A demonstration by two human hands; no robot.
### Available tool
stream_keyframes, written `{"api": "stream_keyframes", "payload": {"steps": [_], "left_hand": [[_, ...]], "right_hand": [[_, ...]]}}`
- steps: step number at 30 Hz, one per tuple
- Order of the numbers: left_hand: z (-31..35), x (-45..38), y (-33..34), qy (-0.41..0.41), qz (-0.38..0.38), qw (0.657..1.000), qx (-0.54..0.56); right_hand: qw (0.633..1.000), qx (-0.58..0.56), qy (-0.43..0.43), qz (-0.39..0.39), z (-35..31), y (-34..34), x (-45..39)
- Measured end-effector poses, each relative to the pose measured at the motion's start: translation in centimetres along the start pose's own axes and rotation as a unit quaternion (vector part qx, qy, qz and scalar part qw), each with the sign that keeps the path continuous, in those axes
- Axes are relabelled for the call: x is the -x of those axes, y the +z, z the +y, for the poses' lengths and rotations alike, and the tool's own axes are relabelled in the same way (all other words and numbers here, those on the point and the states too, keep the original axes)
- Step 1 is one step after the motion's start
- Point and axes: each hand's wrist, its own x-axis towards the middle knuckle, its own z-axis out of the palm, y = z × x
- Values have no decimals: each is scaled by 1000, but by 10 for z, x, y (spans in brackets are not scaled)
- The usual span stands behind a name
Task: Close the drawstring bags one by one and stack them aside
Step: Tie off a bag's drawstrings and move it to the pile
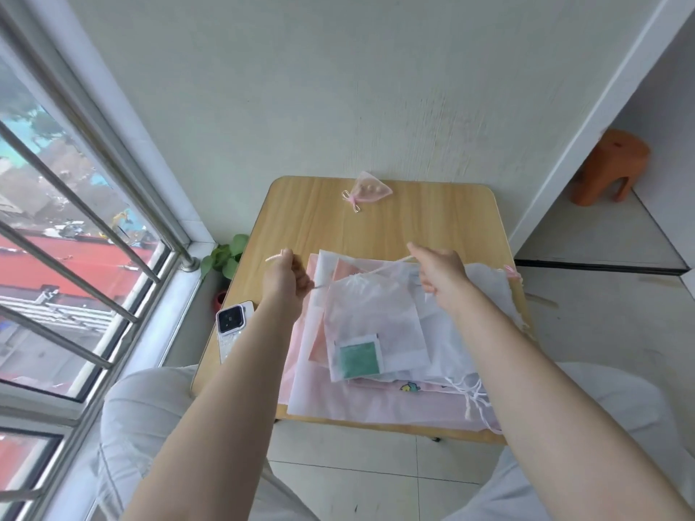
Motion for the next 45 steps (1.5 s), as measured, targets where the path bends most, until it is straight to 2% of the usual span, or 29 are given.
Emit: {"api": "stream_keyframes", "payload": {"steps": [2,4,7,9,10,14,16,20,22,24,27,32,37,39,42,45], "left_hand": [[7,1,10,19,-63,995,-76],[11,0,17,16,-88,982,-165],[9,-2,25,83,24,946,-311],[8,-4,26,138,74,894,-420],[8,-2,26,145,70,862,-481],[-2,6,33,104,-2,754,-649],[-10,8,37,108,-7,732,-673],[-15,13,44,90,-33,743,-662],[-15,16,46,70,-42,760,-645],[-17,16,45,58,-51,803,-591],[-23,16,40,77,-70,888,-448],[-25,25,36,53,-133,952,-270],[-28,20,31,-5,-189,979,-78],[-28,19,31,-13,-192,980,-45],[-28,19,30,-21,-167,984,-64],[-25,14,28,-69,-99,992,-40]], "right_hand": [[999,-40,-6,-25,-13,4,-2],[998,-39,-32,-32,-24,7,-5],[991,74,-106,30,-30,9,-4],[971,167,-157,60,-26,9,-6],[964,213,-154,50,-23,12,-6],[925,363,-66,-89,-11,29,-2],[916,383,-58,-107,-4,37,0],[918,373,-57,-126,-1,44,5],[926,350,-47,-134,-1,46,9],[937,318,-50,-138,1,47,12],[947,264,-71,-167,9,45,8],[956,195,-75,-207,8,38,15],[959,173,-72,-212,7,31,17],[960,169,-69,-211,10,31,16],[968,156,-61,-188,11,36,14],[979,120,-52,-157,7,46,12]]}}
